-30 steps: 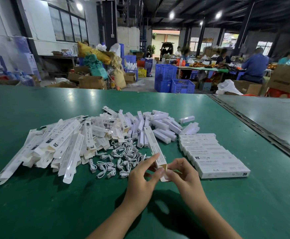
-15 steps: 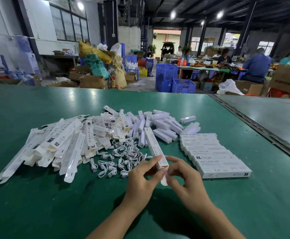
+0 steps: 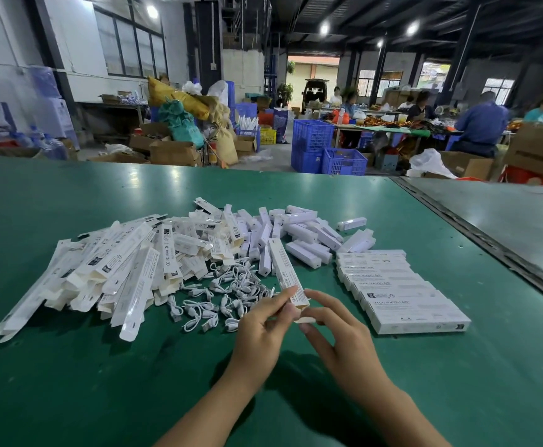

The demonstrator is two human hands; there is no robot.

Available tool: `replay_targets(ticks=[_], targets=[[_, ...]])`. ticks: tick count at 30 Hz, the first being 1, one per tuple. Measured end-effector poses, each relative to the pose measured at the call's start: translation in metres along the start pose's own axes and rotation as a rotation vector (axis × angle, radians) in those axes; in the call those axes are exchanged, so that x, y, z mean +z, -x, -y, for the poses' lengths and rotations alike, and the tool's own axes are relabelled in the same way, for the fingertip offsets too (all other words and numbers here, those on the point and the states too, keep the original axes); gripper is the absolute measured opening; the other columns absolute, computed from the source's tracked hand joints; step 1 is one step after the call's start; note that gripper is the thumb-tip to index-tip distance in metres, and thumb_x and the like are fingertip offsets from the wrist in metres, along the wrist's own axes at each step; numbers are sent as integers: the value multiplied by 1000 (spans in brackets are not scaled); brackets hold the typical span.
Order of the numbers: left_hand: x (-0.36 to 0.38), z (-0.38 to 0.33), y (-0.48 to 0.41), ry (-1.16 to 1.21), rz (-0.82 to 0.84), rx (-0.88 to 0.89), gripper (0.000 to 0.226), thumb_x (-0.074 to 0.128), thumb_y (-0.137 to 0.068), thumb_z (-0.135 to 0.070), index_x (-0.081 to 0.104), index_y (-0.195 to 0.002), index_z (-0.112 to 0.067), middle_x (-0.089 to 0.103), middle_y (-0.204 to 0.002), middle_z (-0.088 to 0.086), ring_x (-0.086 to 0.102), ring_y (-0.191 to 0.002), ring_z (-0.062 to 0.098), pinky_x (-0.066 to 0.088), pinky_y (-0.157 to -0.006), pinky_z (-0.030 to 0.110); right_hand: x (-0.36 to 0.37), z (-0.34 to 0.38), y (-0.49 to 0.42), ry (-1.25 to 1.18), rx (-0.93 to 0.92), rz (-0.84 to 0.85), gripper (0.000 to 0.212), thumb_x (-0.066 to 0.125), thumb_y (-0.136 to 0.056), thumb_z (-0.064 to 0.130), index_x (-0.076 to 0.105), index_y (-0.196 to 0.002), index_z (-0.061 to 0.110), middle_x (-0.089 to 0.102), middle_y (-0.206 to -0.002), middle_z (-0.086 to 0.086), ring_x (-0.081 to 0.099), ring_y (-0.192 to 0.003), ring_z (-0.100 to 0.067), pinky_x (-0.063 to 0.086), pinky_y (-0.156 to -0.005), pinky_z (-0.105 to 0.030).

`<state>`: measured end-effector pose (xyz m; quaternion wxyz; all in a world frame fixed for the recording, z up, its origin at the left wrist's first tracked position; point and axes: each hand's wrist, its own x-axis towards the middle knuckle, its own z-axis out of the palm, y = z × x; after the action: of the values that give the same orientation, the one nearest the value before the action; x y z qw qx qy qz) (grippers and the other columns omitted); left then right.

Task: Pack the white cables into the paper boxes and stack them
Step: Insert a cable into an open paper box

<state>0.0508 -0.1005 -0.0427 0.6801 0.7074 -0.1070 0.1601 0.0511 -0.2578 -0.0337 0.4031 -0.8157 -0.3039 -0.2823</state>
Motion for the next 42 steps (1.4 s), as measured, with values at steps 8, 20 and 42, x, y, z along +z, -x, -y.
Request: replay_targets(ticks=[8,20,42], targets=[[1,1,4,59,46,-35,31,59,-96,-15,70,-112,-39,70,-115,-3,64,-111,3,50,-95,22,3,3,1,-31,114,-109,34,67,-84,30,52,-113,35,67,-102,19,66,-82,6,48,-73,-7],[2,0,3,10,-5,7,31,57,-93,-35,68,-109,-59,68,-119,-22,62,-115,3,51,-98,27,2,0,0,11,-48,-117,11,68,-86,11,73,-96,11,68,-116,5,68,-100,-5,57,-80,-28],[-3,-2,0,-35,150,-95,28,57,-99,-8,74,-111,-27,72,-94,-16,63,-92,5,51,-94,35,4,-2,1,-274,352,-154,33,85,-72,13,72,-86,40,70,-76,6,65,-68,-13,54,-66,-25]])
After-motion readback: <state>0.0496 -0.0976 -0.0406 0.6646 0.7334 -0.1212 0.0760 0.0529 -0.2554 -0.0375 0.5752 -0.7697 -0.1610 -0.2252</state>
